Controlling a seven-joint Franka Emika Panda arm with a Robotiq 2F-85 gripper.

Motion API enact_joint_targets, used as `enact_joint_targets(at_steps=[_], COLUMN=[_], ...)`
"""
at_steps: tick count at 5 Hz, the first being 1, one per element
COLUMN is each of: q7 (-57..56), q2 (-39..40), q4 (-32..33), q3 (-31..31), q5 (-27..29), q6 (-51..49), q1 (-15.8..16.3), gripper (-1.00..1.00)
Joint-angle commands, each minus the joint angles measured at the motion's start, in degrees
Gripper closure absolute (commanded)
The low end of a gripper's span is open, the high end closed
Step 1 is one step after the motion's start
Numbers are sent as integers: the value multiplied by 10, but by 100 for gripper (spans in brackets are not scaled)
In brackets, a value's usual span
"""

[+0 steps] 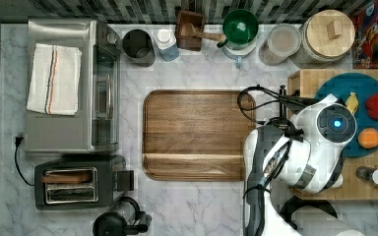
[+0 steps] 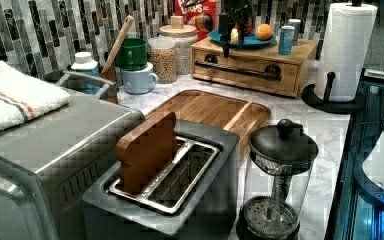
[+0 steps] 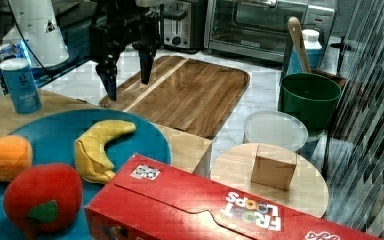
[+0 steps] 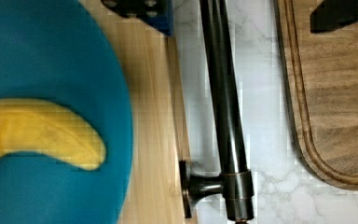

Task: Open the drawer.

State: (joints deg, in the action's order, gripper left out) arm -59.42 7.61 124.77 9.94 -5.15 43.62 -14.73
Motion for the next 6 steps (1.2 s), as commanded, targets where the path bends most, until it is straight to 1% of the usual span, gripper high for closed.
enact_joint_targets(at_steps=[1,2,3,4,5,6], q7=[0,-20,-36,-8,18,47], q2=[22,41,49,52,59,73], q4=[45,58,62,64,60,70], q3=[-16,-15,-15,-14,-18,-21], q5=[-24,-29,-19,-35,-35,-39], q6=[101,149,160,160,158,198], q1=[16,4,-1,8,19,33], gripper=[-100,-100,-100,-100,-100,-100])
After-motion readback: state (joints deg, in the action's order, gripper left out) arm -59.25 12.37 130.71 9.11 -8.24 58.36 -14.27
